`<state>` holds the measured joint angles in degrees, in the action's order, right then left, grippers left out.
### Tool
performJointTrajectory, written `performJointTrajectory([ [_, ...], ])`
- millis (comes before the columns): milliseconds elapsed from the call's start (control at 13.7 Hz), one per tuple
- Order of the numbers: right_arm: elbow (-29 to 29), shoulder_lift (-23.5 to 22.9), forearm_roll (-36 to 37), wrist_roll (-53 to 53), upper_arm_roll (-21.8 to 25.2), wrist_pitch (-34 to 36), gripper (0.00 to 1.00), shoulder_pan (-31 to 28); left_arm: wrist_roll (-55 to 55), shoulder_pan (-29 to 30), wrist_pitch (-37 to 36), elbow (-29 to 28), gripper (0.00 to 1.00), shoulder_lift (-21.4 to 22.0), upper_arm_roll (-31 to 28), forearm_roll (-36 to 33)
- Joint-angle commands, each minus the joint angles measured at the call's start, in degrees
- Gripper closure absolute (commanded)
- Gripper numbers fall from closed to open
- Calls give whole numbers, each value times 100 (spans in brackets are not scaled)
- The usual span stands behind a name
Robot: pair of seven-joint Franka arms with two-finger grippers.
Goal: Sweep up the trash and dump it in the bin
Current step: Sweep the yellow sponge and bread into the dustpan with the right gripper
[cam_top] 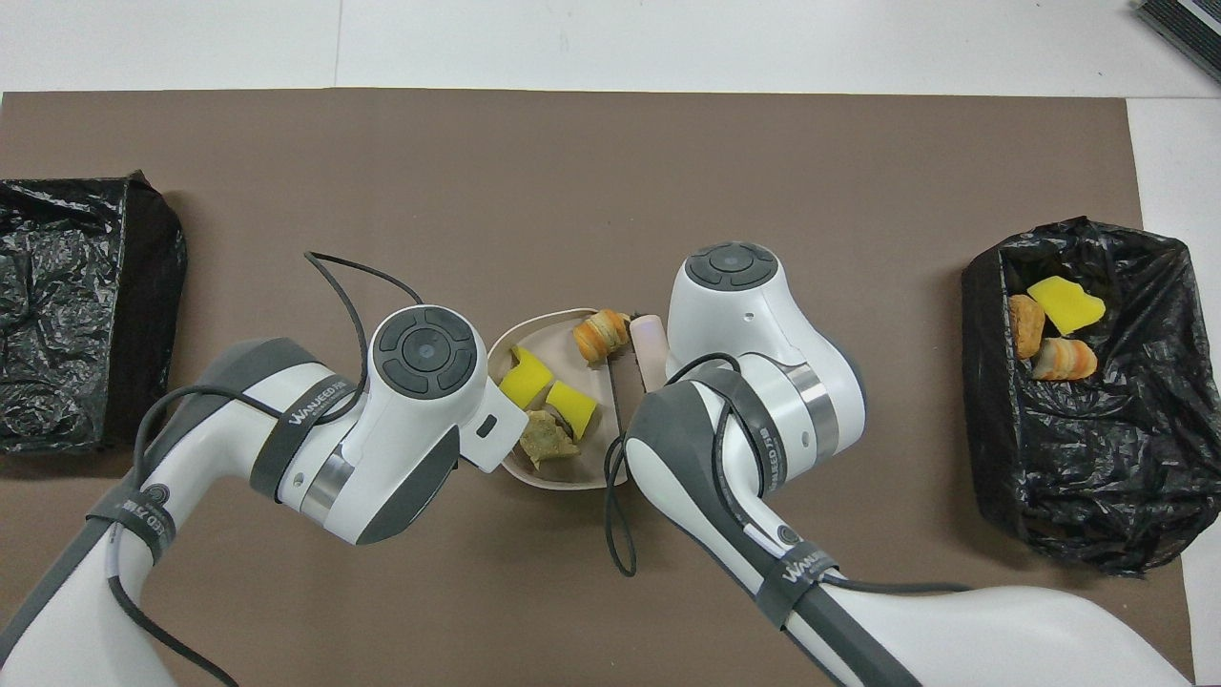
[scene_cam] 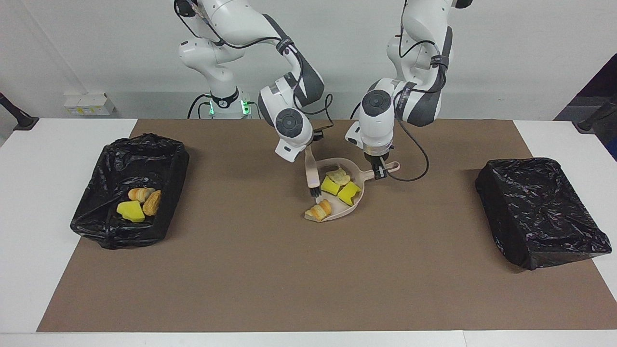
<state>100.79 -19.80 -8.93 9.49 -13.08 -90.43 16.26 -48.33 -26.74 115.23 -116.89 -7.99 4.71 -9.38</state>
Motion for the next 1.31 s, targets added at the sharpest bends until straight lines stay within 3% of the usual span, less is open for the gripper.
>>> performJointTrajectory([
  [0,-689,-768,505,-316,-81,192,100,-263,-9,-15,70,-212,100,166,-49,-29],
  [219,-1682,-1578,840,-316,-81,762,100,-351,-27,-15,69,-238,100,184,-49,-29],
  [583,-1650,-1536,735,-352,-431,834,100,-114,-88,2,104,-229,100,175,-49,-29],
  [874,-1685,-1501,831,-1026,-871,1526,100,-96,-185,46,113,-194,100,148,-49,-29],
  [1238,-1562,-1308,1104,-1608,-898,1800,100,-587,-632,186,350,-141,100,96,-49,-29],
])
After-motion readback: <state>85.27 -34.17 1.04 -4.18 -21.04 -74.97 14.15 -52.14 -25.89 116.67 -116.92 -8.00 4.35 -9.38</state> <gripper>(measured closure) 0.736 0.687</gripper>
